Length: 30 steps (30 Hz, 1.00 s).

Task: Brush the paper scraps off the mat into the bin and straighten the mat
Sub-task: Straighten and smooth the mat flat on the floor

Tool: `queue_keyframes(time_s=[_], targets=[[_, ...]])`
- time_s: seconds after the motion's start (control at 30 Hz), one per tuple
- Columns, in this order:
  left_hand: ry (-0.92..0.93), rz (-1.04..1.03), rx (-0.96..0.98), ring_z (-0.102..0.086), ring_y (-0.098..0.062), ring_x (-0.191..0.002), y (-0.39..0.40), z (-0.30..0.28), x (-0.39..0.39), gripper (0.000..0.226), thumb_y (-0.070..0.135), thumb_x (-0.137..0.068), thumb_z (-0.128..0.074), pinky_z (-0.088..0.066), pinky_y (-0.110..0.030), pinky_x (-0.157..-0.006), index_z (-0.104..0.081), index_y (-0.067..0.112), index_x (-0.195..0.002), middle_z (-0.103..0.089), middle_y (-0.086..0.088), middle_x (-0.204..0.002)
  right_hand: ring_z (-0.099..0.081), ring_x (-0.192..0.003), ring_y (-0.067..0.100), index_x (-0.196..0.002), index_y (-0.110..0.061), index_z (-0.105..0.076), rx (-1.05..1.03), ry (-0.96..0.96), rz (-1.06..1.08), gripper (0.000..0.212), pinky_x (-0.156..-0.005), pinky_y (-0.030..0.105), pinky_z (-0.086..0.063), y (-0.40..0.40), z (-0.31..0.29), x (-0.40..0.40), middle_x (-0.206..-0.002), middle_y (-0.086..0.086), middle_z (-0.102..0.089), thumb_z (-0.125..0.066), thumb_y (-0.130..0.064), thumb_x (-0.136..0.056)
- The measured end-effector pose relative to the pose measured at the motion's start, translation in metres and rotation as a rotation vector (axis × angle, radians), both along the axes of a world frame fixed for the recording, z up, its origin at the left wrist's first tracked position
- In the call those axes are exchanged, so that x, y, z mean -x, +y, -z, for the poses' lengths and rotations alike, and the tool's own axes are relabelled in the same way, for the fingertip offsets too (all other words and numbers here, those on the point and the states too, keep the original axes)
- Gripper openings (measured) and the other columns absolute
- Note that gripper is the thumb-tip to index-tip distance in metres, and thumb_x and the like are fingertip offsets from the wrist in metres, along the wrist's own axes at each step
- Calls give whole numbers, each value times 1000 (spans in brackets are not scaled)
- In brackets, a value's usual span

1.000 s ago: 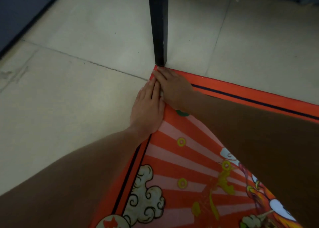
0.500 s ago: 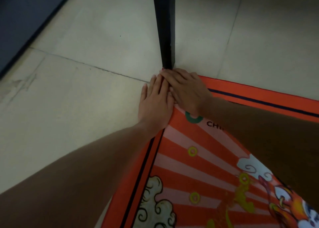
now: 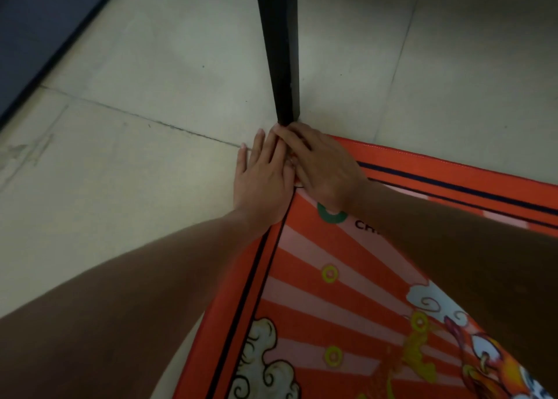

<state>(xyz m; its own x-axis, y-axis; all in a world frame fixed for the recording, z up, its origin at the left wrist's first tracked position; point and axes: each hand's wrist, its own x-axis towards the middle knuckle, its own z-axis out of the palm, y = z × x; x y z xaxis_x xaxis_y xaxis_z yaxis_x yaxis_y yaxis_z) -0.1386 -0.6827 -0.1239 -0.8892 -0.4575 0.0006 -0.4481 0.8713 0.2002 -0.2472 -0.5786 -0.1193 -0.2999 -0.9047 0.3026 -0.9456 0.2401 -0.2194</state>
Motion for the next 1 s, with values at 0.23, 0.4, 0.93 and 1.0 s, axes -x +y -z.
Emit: queue_keyframes(time_s=[0.23,0.4,0.93,1.0], targets=[[-58,-6,25,6,-21,-152,0,0,2,56,34,-105,-15,2,-45,-123,0,21,-157,0,2,-166,-60,-111,31,-123,3,-62,50,132,-16,47,-91,38,-54,1,-5,-3,-130,17,-56,-75,-11,-80],[-126,2,61,12,-24,-151,-1,-2,3,56,35,-105,-13,5,-48,-122,-1,22,-158,5,3,-166,-53,-121,30,-142,-2,-43,-85,18,37,59,-101,33,-44,-4,-9,-10,-142,18,-45,-62,-8,-87],[-25,82,-51,6,-13,-152,7,-5,-70,64,50,-101,-6,3,-38,-123,-3,22,-158,-2,7,-165,-13,-148,23,-153,-6,-17,-136,-243,120,54,-121,38,-14,20,-5,-77,-159,11,-17,-32,-21,-104],[-27,72,-39,7,-14,-152,6,-5,-70,64,50,-99,-4,4,-39,-122,-3,23,-158,-1,7,-165,-5,-149,20,-154,-9,-10,-173,-261,146,54,-121,36,-8,20,-6,-81,-161,7,-9,-26,-23,-105]])
